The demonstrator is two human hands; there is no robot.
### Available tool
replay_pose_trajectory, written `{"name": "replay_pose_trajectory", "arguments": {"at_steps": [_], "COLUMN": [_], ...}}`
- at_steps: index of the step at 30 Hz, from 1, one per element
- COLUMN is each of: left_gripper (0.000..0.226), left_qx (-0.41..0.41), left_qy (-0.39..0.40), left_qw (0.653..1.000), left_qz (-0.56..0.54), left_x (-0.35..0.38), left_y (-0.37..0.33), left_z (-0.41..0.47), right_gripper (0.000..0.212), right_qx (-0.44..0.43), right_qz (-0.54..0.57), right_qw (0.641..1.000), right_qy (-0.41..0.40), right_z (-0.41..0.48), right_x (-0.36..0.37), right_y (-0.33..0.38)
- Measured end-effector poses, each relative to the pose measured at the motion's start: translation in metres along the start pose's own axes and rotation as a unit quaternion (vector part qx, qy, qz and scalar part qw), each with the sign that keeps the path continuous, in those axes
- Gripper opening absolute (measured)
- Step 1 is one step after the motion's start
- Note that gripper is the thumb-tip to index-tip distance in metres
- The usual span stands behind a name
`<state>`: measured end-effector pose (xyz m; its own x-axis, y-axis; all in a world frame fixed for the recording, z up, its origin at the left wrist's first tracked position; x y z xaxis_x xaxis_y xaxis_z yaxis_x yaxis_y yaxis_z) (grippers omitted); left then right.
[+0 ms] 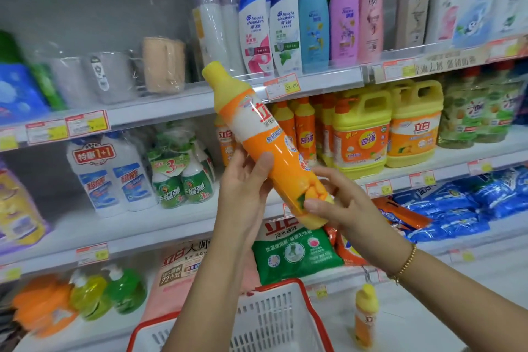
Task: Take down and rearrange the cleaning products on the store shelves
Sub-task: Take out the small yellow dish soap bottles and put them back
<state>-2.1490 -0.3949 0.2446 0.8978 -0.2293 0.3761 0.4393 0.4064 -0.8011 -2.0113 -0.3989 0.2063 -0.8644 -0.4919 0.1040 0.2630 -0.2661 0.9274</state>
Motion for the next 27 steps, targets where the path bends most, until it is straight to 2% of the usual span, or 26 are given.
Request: {"name": "replay_pose_trajectory", "arguments": {"at_steps": [1,3,5,6,7,8,9,10,12,13,14,16,17,18,20,21,22,24,27], "left_gripper": [0.085,0.088,0.085,0.083,0.081,0.081,0.083,0.084,0.080,0.076,0.073,0.072,0.073,0.070,0.056,0.051,0.048,0.053,0.059], "left_qx": [-0.006,-0.016,-0.024,-0.027,-0.027,-0.027,-0.027,-0.024,-0.013,-0.012,-0.016,-0.030,-0.039,-0.047,-0.057,-0.066,-0.076,-0.093,-0.097], "left_qy": [0.015,0.042,0.038,0.014,-0.022,-0.063,-0.103,-0.139,-0.176,-0.182,-0.185,-0.175,-0.164,-0.151,-0.121,-0.106,-0.093,-0.080,-0.062], "left_qw": [1.000,0.998,0.998,0.999,0.999,0.997,0.993,0.987,0.977,0.973,0.968,0.964,0.963,0.965,0.974,0.982,0.988,0.992,0.990], "left_qz": [-0.016,-0.044,-0.038,-0.019,0.006,0.031,0.054,0.077,0.121,0.144,0.167,0.199,0.208,0.211,0.181,0.142,0.092,-0.009,-0.085], "left_x": [0.000,0.001,-0.001,-0.004,-0.009,-0.014,-0.019,-0.023,-0.026,-0.025,-0.024,-0.023,-0.023,-0.023,-0.024,-0.025,-0.027,-0.032,-0.033], "left_y": [0.002,0.006,0.008,0.009,0.010,0.011,0.013,0.015,0.021,0.024,0.026,0.030,0.030,0.028,0.021,0.019,0.017,0.016,0.014], "left_z": [0.001,0.000,-0.002,-0.003,-0.004,-0.005,-0.007,-0.009,-0.012,-0.013,-0.015,-0.015,-0.014,-0.012,-0.007,-0.002,0.002,0.011,0.020], "right_gripper": [0.062,0.061,0.050,0.045,0.041,0.040,0.045,0.053,0.073,0.080,0.083,0.080,0.078,0.077,0.074,0.074,0.075,0.074,0.058], "right_qx": [0.036,0.102,0.147,0.147,0.128,0.095,0.054,0.014,-0.030,-0.027,-0.022,-0.020,-0.018,-0.005,0.065,0.101,0.126,0.164,0.209], "right_qz": [0.089,0.249,0.294,0.245,0.143,0.005,-0.142,-0.279,-0.492,-0.555,-0.590,-0.600,-0.573,-0.514,-0.288,-0.141,-0.011,0.180,0.364], "right_qw": [0.995,0.957,0.937,0.952,0.978,0.994,0.988,0.960,0.870,0.831,0.807,0.799,0.819,0.858,0.955,0.982,0.984,0.949,0.845], "right_qy": [0.039,0.104,0.120,0.109,0.088,0.052,0.012,-0.009,-0.007,-0.012,-0.022,-0.036,-0.034,-0.023,0.032,0.079,0.125,0.202,0.332], "right_z": [0.000,-0.004,-0.006,-0.005,-0.002,0.000,0.001,0.001,0.001,0.002,0.003,0.005,0.006,0.008,0.010,0.008,0.005,-0.001,-0.014], "right_x": [0.006,0.018,0.020,0.015,0.007,-0.003,-0.009,-0.009,0.005,0.010,0.012,0.010,0.007,0.002,-0.003,0.001,0.007,0.017,0.039], "right_y": [-0.009,-0.019,-0.023,-0.024,-0.021,-0.016,-0.006,0.004,0.009,0.005,0.003,0.003,0.002,-0.002,-0.016,-0.025,-0.030,-0.036,-0.028]}}
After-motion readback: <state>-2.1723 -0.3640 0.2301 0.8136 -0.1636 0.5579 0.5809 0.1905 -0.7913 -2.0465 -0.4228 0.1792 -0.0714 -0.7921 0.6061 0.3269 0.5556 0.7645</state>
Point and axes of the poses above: each hand's wrist, its own z-axis towards the middle knuckle, its own x-axis out of the palm, y = z × x, the point moved 8 cm from there along z, towards the middle knuckle, and after that the axes turned 5 degrees about y, right-handed, at the moved point
